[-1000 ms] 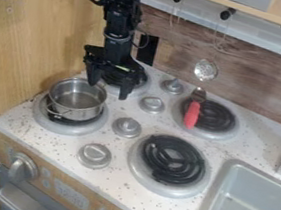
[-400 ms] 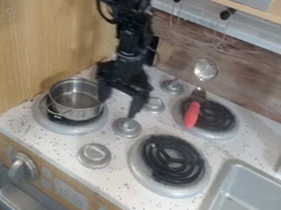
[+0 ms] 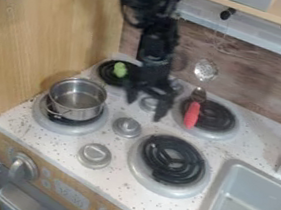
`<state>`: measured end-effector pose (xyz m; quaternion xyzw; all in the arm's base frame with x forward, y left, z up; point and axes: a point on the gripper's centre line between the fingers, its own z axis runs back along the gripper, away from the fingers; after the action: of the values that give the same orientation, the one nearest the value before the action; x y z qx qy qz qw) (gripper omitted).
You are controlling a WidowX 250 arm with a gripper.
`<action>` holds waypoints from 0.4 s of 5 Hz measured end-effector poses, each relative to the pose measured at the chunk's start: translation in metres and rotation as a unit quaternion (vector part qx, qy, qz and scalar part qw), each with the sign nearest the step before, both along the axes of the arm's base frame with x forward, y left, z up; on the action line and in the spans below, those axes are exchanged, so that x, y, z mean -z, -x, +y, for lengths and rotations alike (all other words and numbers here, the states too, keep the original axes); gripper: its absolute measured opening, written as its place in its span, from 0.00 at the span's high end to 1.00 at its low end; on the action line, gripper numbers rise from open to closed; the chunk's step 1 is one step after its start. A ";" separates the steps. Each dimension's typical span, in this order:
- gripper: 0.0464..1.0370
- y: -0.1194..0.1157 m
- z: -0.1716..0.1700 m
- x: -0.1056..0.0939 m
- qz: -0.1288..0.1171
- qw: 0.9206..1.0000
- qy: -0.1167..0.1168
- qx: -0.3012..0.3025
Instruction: Transfer the red spoon on the lower right burner
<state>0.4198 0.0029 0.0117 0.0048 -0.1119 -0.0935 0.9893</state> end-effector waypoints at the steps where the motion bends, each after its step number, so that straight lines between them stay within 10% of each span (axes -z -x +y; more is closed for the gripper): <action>1: 0.04 -0.015 -0.009 0.001 -0.012 1.000 0.016 0.008; 2: 0.04 -0.035 -0.024 0.003 -0.020 0.999 0.039 0.015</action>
<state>0.4547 -0.0212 0.0088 -0.0335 -0.1350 -0.1034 0.9849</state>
